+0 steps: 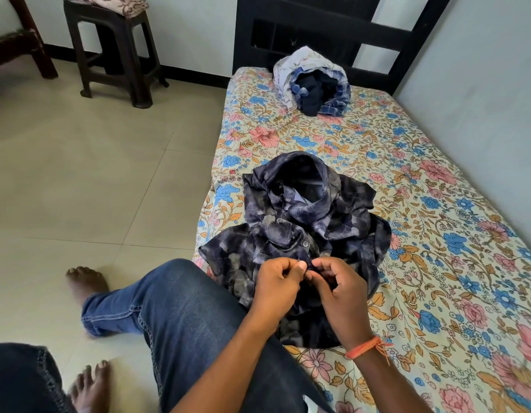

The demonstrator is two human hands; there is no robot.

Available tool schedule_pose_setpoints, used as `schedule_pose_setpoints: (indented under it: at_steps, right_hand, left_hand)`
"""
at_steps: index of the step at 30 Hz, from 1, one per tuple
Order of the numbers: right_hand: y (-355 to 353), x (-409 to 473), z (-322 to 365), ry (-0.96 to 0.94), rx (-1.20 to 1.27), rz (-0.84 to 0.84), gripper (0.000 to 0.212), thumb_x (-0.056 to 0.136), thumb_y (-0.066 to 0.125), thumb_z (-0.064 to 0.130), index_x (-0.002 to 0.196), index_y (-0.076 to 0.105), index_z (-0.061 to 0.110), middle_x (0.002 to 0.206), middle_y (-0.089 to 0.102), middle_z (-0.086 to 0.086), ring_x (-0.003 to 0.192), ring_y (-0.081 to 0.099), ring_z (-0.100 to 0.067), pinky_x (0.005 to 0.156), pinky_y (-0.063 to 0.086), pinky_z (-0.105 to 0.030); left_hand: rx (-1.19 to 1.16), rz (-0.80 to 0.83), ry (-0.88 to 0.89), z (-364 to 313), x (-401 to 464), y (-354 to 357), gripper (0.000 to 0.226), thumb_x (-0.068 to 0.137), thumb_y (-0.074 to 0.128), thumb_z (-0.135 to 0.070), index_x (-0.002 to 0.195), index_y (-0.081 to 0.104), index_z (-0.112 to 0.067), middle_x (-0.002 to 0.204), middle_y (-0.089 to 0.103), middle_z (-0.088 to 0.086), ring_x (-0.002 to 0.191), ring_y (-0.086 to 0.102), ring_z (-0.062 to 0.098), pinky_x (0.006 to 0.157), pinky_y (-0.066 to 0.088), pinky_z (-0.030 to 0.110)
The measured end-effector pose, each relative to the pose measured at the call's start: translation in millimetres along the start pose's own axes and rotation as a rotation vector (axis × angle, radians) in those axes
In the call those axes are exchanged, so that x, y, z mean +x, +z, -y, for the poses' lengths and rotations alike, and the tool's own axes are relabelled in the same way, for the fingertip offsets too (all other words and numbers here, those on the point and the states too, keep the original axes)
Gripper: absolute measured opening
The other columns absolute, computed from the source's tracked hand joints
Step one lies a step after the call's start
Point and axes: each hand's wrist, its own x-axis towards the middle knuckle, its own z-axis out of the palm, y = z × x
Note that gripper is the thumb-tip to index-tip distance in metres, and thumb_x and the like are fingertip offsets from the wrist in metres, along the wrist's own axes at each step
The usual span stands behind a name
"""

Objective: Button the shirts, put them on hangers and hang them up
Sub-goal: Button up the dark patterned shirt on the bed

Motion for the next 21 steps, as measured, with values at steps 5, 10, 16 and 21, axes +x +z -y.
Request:
schedule_pose_setpoints:
  at_steps: [5, 10, 16, 21]
  right_hand:
    - [-3, -7, -7, 0.003, -0.020, 0.025, 0.022, 0.086, 0.070, 0.000, 0.103, 0.069, 0.015, 0.098, 0.067, 0.014, 0.097, 0.062, 0.003, 0.082, 0.046, -0.009]
    - [-6, -2, -6, -0.015, 0.010, 0.031, 0.018, 0.087, 0.072, 0.006, 0.101, 0.070, 0.017, 0.096, 0.068, 0.016, 0.093, 0.065, -0.001, 0.079, 0.050, -0.014]
    - [-5, 3, -1, -0.020, 0.060, 0.032, 0.017, 0.085, 0.075, 0.008, 0.099, 0.071, 0.016, 0.094, 0.069, 0.014, 0.091, 0.065, -0.003, 0.077, 0.048, -0.010]
    - [-5, 7, 5, -0.003, 0.132, 0.036, 0.017, 0.085, 0.076, 0.009, 0.098, 0.071, 0.018, 0.092, 0.070, 0.013, 0.090, 0.067, -0.007, 0.077, 0.050, -0.014]
  left_hand:
    - [0.201, 0.031, 0.086, 1, -1, 1, 0.038, 0.089, 0.070, -0.025, 0.062, 0.055, -0.004, 0.052, 0.051, 0.005, 0.042, 0.050, 0.017, 0.042, 0.040, 0.029]
    - [0.231, 0.020, 0.121, -3, 2, -3, 0.037, 0.093, 0.066, -0.023, 0.059, 0.056, -0.011, 0.059, 0.060, 0.013, 0.042, 0.059, 0.021, 0.045, 0.049, 0.037]
    - [0.274, -0.045, 0.198, 3, 6, -3, 0.043, 0.093, 0.063, -0.022, 0.058, 0.044, -0.007, 0.052, 0.036, -0.004, 0.050, 0.031, 0.009, 0.050, 0.028, 0.032]
    - [0.022, 0.003, 0.055, -2, 2, -4, 0.048, 0.097, 0.059, -0.023, 0.049, 0.055, -0.025, 0.047, 0.032, -0.010, 0.047, 0.026, 0.009, 0.048, 0.024, 0.026]
